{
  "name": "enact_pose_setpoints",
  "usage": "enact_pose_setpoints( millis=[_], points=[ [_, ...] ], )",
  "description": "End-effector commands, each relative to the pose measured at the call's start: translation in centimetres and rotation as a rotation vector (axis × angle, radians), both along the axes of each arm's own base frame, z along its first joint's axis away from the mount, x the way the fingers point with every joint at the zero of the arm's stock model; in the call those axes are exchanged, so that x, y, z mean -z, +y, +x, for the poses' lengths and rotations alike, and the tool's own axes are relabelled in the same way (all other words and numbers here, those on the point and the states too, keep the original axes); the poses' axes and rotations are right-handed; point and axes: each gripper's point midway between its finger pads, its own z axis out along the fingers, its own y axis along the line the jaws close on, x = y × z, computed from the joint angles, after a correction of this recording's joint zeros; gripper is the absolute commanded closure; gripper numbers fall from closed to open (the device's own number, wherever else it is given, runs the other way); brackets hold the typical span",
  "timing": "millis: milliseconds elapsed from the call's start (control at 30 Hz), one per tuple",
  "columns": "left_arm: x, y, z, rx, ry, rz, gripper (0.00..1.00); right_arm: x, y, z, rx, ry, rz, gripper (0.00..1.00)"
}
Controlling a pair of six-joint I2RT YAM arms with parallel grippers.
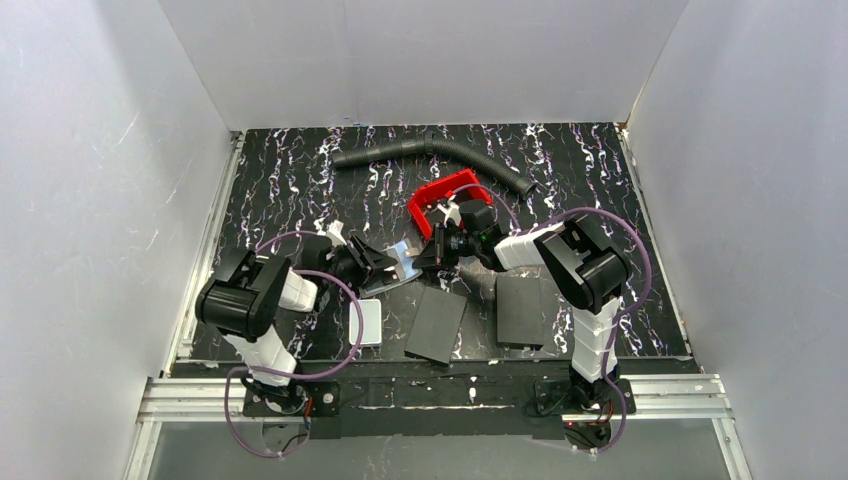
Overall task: Put the credit cards into the card holder
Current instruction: Insert the credit card into the card holder.
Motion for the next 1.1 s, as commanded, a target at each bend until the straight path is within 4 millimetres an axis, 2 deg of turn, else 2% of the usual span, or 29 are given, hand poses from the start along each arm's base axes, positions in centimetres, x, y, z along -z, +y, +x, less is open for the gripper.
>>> enact_pose_setpoints(
  millis=[0, 233, 300, 367, 600, 733, 867, 1067],
  points=[
    [1.2, 0.4, -1.7, 0.020, 0.065, 0.063, 0.54, 1.3, -0.3, -1.0, 0.000, 0.064, -0.016, 0.99],
    [1.2, 0.9, -1.9, 0.003, 0.120, 0.162, 0.46, 0.9, -0.5, -0.8, 0.001, 0.046, -0.034, 0.99],
    [1.5, 0.6, -1.9, 0.016, 0.139, 0.204, 0.45, 0.7, -0.3, -0.7, -0.001, 0.042, -0.028, 0.99],
    [1.4, -0.2, -1.4, 0.039, 0.144, 0.231, 0.40, 0.7, -0.3, -0.8, -0.001, 0.044, -0.021, 0.99],
    [2.0, -0.3, -0.9, 0.013, 0.217, 0.321, 0.39, 0.6, -0.5, -1.0, -0.003, 0.040, -0.026, 0.99],
    [2.4, 1.0, -1.8, -0.002, 0.310, 0.439, 0.38, 0.7, -0.5, -1.1, -0.006, 0.042, -0.022, 0.99],
    [1.7, 2.7, -2.3, -0.013, 0.306, 0.543, 0.36, 0.5, -0.4, -1.0, -0.008, 0.036, -0.022, 0.99],
    [1.9, 2.4, -2.3, 0.004, 0.319, 0.549, 0.36, 0.8, -0.4, -1.1, -0.004, 0.046, -0.016, 0.99]
  ],
)
